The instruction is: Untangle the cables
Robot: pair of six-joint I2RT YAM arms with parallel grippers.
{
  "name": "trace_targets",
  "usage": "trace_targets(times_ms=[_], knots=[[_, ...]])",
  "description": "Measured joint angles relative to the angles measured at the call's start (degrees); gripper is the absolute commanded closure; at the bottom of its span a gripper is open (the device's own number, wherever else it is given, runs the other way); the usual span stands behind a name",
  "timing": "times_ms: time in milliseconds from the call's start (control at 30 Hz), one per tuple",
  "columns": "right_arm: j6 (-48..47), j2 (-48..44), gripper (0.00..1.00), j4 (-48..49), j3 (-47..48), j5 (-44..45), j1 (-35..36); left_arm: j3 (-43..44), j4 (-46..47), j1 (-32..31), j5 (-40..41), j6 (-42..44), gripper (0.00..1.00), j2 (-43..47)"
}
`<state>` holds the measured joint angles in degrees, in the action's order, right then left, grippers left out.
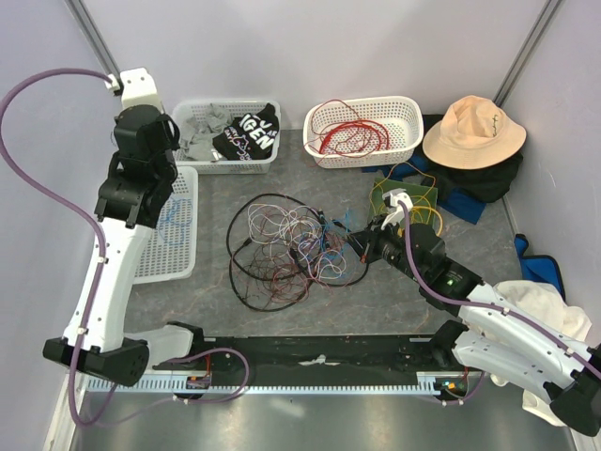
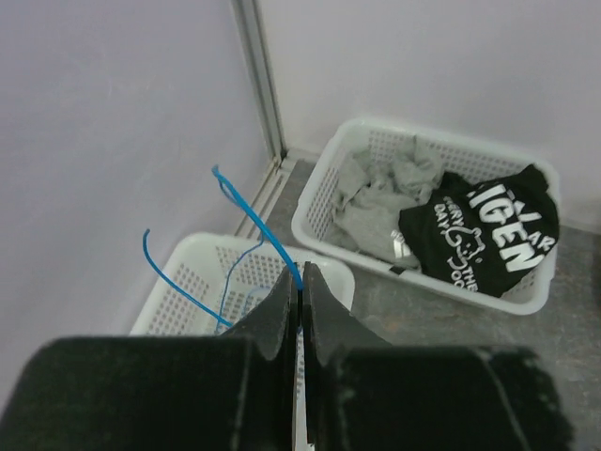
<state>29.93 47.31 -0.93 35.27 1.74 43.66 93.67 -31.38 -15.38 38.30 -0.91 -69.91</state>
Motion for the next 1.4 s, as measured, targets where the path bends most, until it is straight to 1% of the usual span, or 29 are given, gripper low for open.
trace_targets(times_ms=[67, 233, 267, 300, 333, 367, 400, 533, 667, 767, 800, 933, 1033, 1133, 1200, 1300, 1400], knots=[[0.0, 0.0, 1.00, 0.0, 0.0, -0.3, 0.0, -4.0, -0.3, 3.0, -1.7, -2.3, 0.98, 0.6], [-0.2, 0.3, 1.00, 0.0, 0.0, -0.9, 0.0, -17.6, -0.3, 11.8, -7.5, -8.9, 0.98, 0.9], [-0.2, 0.3, 1.00, 0.0, 0.0, -0.9, 0.0, -19.9, -0.7, 13.2, -8.6, -10.4, 0.93, 0.7], [-0.2, 0.4, 1.00, 0.0, 0.0, -0.9, 0.0, -21.5, -0.9, 14.6, -9.3, -11.6, 0.64, 0.5], [-0.2, 0.4, 1.00, 0.0, 0.0, -0.9, 0.0, -22.9, -1.1, 16.0, -10.3, -13.0, 0.52, 0.3], [-0.2, 0.4, 1.00, 0.0, 0.0, -0.9, 0.0, -24.2, -1.5, 17.2, -11.0, -14.1, 0.43, 0.1], [-0.2, 0.4, 1.00, 0.0, 0.0, -0.9, 0.0, -25.2, -1.7, 18.3, -11.7, -15.7, 0.01, -0.1], [-0.2, 0.5, 1.00, 0.0, 0.0, -1.0, 0.0, -25.5, -2.1, 19.1, -14.3, -19.0, 0.00, 0.8], [-0.2, 1.6, 1.00, 0.0, 0.6, -1.0, 0.0, -23.0, -1.6, 16.9, -17.7, -20.4, 0.00, 4.4], [-0.2, 2.5, 1.00, 0.0, 1.3, -1.0, 0.0, -22.3, 1.6, 13.8, -23.5, -21.3, 0.00, 10.0], [-0.2, 2.8, 1.00, -0.1, 1.9, -1.0, 0.0, -22.9, 3.8, 12.5, -26.7, -21.7, 0.00, 12.4], [0.1, 4.0, 1.00, -0.4, 4.9, -1.1, 0.0, -31.3, 16.9, 5.9, -40.5, -24.0, 0.00, 23.1], [0.3, 5.5, 1.00, -1.0, 8.7, -1.1, 0.0, -40.7, 28.6, -2.2, -48.4, -25.3, 0.01, 29.1], [0.9, 6.4, 1.00, -1.5, 12.5, -1.7, 0.0, -48.9, 37.1, -9.6, -53.5, -25.4, 0.01, 29.1], [1.4, 6.7, 1.00, -1.8, 15.0, -2.5, 0.0, -53.5, 40.7, -12.7, -55.6, -25.4, 0.00, 27.9], [1.9, 7.5, 1.00, -2.5, 18.8, -4.4, 0.0, -58.3, 44.6, -14.8, -56.6, -25.7, 0.00, 25.1], [2.5, 8.2, 1.00, -2.9, 21.9, -6.6, 0.0, -59.5, 47.1, -15.3, -56.9, -26.3, 0.00, 22.9]])
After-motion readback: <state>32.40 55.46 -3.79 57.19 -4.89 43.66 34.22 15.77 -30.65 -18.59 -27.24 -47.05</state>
